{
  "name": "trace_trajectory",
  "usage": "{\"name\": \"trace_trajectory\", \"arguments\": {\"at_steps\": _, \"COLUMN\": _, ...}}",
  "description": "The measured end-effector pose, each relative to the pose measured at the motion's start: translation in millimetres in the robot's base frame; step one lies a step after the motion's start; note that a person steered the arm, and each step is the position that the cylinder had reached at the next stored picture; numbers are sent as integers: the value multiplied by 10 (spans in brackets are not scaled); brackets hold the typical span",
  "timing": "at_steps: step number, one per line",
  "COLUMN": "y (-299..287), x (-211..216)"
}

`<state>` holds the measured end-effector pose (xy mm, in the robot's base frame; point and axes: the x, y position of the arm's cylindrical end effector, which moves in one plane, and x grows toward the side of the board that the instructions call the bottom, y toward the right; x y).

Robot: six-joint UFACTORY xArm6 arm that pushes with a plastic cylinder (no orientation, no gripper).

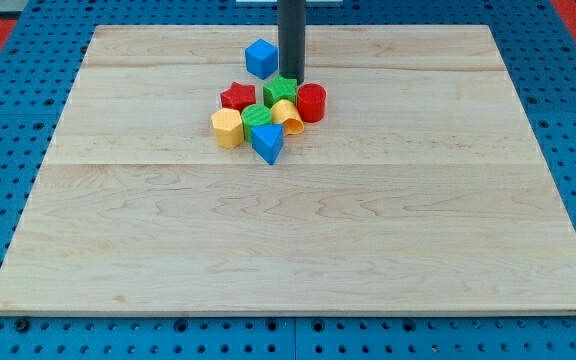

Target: Adjust the red circle into yellow heart

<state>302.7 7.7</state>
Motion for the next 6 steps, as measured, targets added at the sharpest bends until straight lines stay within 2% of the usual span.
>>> {"name": "trace_trajectory", "arguments": {"at_steps": 2, "y": 474, "x": 150}}
{"name": "trace_trajectory", "arguments": {"at_steps": 3, "y": 455, "x": 369}}
{"name": "trace_trajectory", "arguments": {"at_steps": 5, "y": 486, "x": 502}}
{"name": "trace_trajectory", "arguments": {"at_steps": 6, "y": 227, "x": 600}}
